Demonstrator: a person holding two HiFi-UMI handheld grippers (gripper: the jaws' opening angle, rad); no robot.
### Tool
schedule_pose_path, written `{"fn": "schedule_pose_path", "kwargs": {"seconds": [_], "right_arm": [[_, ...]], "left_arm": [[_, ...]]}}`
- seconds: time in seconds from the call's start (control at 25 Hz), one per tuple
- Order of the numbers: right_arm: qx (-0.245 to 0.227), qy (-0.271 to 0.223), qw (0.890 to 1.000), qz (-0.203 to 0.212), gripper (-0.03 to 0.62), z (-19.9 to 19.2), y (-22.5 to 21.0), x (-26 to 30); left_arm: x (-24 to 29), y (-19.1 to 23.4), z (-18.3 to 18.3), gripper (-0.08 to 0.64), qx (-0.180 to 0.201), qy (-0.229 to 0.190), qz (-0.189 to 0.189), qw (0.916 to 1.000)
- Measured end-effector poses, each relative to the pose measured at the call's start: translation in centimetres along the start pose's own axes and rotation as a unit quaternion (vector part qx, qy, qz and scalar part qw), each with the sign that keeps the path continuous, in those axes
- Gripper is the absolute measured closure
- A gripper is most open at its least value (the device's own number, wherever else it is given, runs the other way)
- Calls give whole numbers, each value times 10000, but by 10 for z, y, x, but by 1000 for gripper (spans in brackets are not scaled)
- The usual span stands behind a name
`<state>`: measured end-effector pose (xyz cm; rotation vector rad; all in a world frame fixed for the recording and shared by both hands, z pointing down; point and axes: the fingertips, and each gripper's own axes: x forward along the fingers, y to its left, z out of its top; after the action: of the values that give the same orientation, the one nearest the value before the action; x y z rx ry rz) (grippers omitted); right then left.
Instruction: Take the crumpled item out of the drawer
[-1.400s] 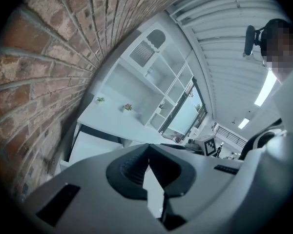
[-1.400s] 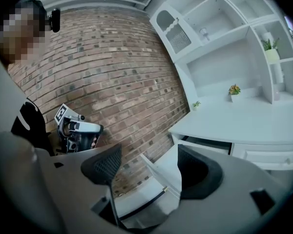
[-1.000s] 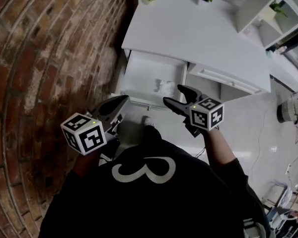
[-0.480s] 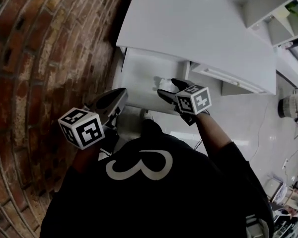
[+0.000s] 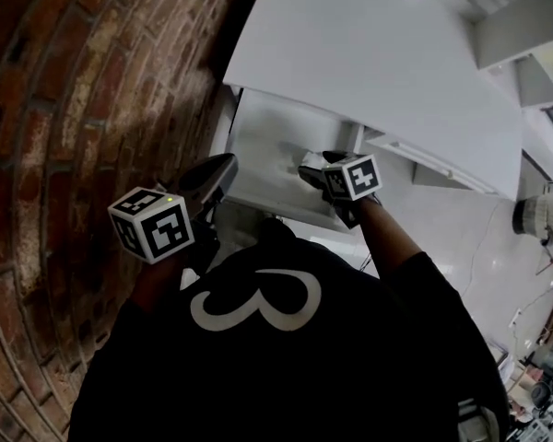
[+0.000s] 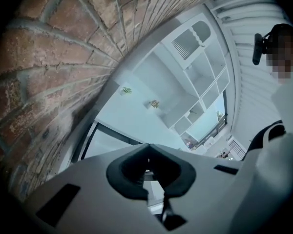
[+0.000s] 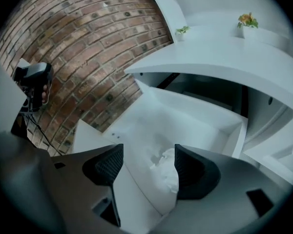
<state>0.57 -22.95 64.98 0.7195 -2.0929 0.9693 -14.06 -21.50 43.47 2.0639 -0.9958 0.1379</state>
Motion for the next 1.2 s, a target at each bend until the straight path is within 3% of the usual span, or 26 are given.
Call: {"fn": "schedule_pose_path", "kwargs": {"seconds": [0.8,1.2], "right_arm": [[608,1222,9895,-467,295,-41,-42,75],[535,1252,9890,-569,364,-47,-50,99]], "left_arm": [[28,34,-12,557,-104,158,142,9997],[35,33,-15,557,-132,290,201,9993]]}}
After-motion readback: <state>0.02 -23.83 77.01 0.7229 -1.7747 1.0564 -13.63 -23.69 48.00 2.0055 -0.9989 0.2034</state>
